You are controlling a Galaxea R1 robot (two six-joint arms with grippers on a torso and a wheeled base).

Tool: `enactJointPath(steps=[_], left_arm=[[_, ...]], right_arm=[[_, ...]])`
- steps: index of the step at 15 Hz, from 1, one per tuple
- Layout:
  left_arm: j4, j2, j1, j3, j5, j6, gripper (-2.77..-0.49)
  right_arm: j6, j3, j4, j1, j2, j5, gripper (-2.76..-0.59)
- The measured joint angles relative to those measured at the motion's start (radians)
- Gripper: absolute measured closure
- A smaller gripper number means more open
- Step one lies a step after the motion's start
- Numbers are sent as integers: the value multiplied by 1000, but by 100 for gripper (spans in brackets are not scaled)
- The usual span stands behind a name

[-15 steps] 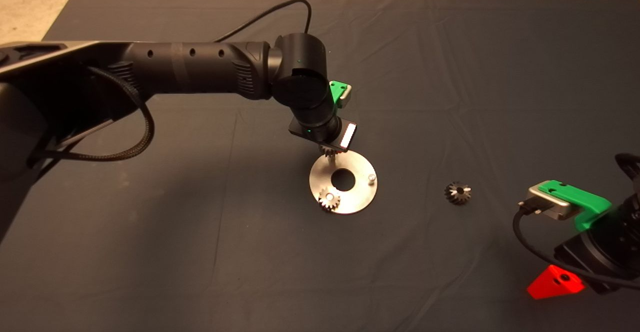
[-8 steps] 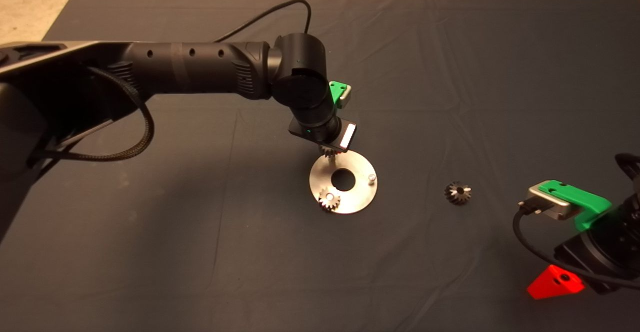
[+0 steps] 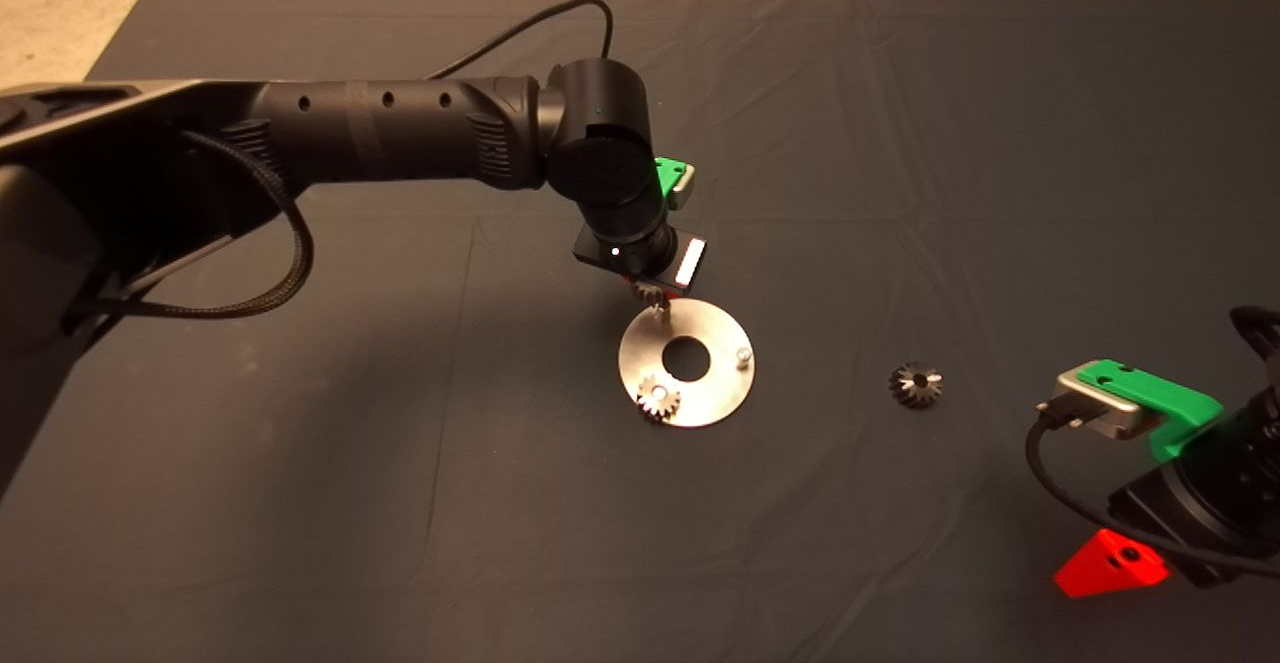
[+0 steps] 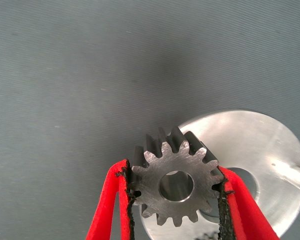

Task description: Install three planetary gears onto the carrier pins

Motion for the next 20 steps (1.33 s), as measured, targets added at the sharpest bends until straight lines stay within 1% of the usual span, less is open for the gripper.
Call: enactJointPath(steps=[3,6,9,12,17,20], left_arm=[[0,4,0,0,1,0,-71],[-1,19,0,0,-1,0,-70],[-1,16,0,2,0,0,-70],[-1,8,0,3,6,8,-70],[-1,8,1,3,6,14,-70],[1,8,6,4,7,15,-71]], right_arm=[[0,0,0,0,0,0,-275],[0,0,0,0,0,1,-275],[0,0,0,0,-4,0,-275],[0,0,0,0,-4,0,-275],[0,0,0,0,-4,0,-275],[0,0,0,0,-5,0,-275]])
